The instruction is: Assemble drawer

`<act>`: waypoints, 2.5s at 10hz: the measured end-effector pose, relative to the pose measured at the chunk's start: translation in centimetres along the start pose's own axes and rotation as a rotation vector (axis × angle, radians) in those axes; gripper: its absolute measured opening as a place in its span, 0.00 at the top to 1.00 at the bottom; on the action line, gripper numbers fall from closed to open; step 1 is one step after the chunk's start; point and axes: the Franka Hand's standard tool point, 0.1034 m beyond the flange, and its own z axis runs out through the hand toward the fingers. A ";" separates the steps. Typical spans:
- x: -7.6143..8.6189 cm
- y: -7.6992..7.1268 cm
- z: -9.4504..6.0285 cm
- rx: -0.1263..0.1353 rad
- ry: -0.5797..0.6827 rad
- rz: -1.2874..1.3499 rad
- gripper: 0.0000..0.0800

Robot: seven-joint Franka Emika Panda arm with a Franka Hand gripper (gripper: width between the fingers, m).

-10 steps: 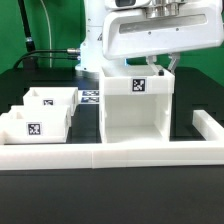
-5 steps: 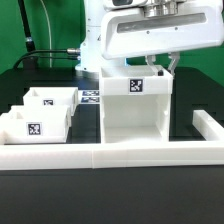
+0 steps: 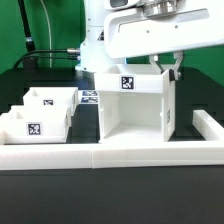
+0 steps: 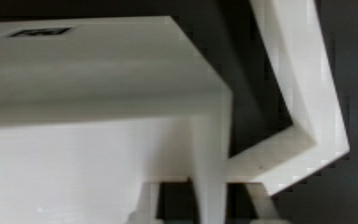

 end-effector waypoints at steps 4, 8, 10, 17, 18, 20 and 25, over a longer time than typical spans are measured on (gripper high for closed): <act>0.2 -0.6 -0.3 0.025 0.010 0.206 0.94; 0.6 -0.2 0.0 0.067 0.009 0.595 0.94; 1.4 -0.5 0.3 0.074 0.012 0.697 0.93; 1.4 -0.7 0.2 0.082 0.001 0.747 0.93; 1.6 -0.9 0.3 0.084 -0.002 0.756 0.93; 2.1 -1.3 0.4 0.091 -0.006 0.788 0.93; 2.9 -4.4 1.0 0.116 -0.012 0.795 0.93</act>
Offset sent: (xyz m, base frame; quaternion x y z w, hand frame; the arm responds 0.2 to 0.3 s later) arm 0.0000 0.0000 0.0000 0.0000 0.0000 0.1296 0.9916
